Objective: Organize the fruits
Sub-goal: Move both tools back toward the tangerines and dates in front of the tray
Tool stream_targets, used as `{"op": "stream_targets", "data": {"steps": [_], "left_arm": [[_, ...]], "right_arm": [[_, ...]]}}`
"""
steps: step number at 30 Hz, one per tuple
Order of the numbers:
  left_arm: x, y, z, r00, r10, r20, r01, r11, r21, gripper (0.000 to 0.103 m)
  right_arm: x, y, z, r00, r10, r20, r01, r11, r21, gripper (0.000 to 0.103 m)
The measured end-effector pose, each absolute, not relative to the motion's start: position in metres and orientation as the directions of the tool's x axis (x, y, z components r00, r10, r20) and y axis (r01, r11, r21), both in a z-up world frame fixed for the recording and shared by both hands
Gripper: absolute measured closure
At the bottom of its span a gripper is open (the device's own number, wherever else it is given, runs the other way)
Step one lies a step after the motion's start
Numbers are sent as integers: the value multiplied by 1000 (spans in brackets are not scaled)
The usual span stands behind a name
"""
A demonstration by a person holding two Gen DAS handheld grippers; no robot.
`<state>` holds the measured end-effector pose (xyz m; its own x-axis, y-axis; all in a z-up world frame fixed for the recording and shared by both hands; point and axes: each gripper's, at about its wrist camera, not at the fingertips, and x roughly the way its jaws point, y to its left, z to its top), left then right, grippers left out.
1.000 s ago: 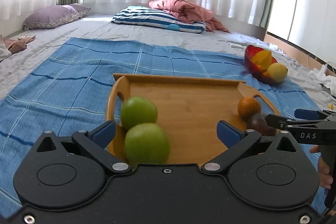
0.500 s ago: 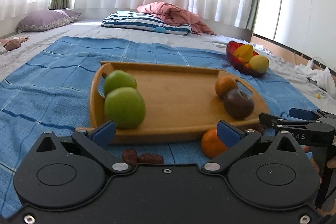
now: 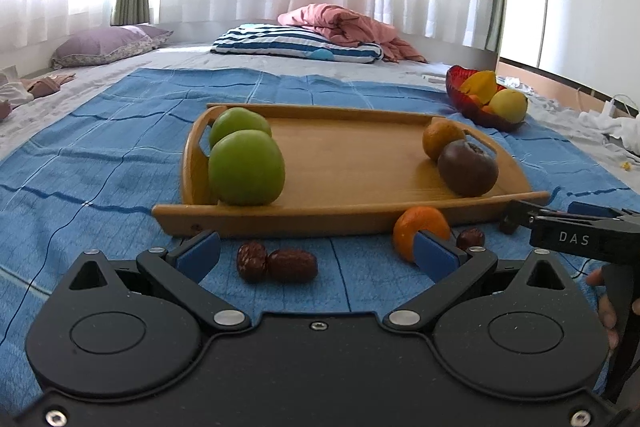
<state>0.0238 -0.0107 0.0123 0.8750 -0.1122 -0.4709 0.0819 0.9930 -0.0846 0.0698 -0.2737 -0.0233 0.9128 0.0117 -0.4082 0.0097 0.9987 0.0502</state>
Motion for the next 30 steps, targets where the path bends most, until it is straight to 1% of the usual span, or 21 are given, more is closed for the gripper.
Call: {"op": "stream_targets", "data": {"steps": [2, 4, 5, 6, 7, 8, 9, 10, 11, 12, 14, 16, 17, 20, 24, 30], "left_arm": [[22, -8, 11, 876, -105, -471, 72, 994, -88, 0], [22, -5, 10, 872, -86, -482, 42, 994, -101, 4], [22, -2, 10, 870, -79, -487, 29, 994, -109, 11], [23, 0, 10, 867, -77, -493, 19, 992, -121, 20], [24, 3, 9, 860, -77, -504, 12, 991, -132, 24], [25, 5, 9, 853, -78, -516, 5, 990, -141, 32], [25, 7, 9, 851, -74, -520, -2, 989, -145, 44], [24, 8, 10, 851, -63, -522, -11, 990, -139, 49], [22, 9, 10, 852, -55, -520, -14, 992, -128, 57], [20, 8, 11, 854, -50, -518, -11, 994, -113, 60], [17, 5, 14, 850, -67, -522, 17, 995, -100, 63], [16, 2, 16, 838, -114, -533, 60, 991, -116, 65], [16, -1, 17, 834, -127, -537, 72, 990, -121, 66], [19, -5, 14, 831, -109, -545, 63, 993, -102, 69], [27, -3, 7, 818, -81, -569, 29, 995, -99, 70], [35, -2, 2, 817, -91, -569, 44, 994, -96, 71]], "right_arm": [[69, -272, -24, 916, 0, -400, 16, 999, 35, 0], [67, -267, -25, 923, -23, -384, 27, 1000, 5, 0], [66, -265, -25, 925, -35, -379, 33, 999, -10, 0], [66, -263, -25, 927, -43, -372, 37, 999, -25, 0], [65, -261, -25, 930, -49, -364, 39, 999, -35, 1], [64, -261, -25, 933, -52, -356, 41, 998, -40, 2], [63, -261, -24, 935, -53, -352, 41, 998, -40, 3], [63, -261, -24, 936, -54, -349, 44, 998, -37, 4], [63, -262, -24, 935, -54, -350, 45, 998, -33, 11], [63, -263, -24, 934, -52, -355, 46, 999, -26, 15], [65, -265, -26, 928, -60, -369, 59, 998, -16, 32], [67, -267, -28, 920, -63, -386, 64, 998, -10, 42], [68, -268, -28, 917, -57, -394, 59, 998, -7, 44], [67, -268, -28, 919, -51, -391, 52, 999, -7, 47], [64, -265, -28, 923, -54, -382, 50, 999, -20, 48], [65, -266, -28, 922, -49, -384, 49, 999, -9, 48]]}}
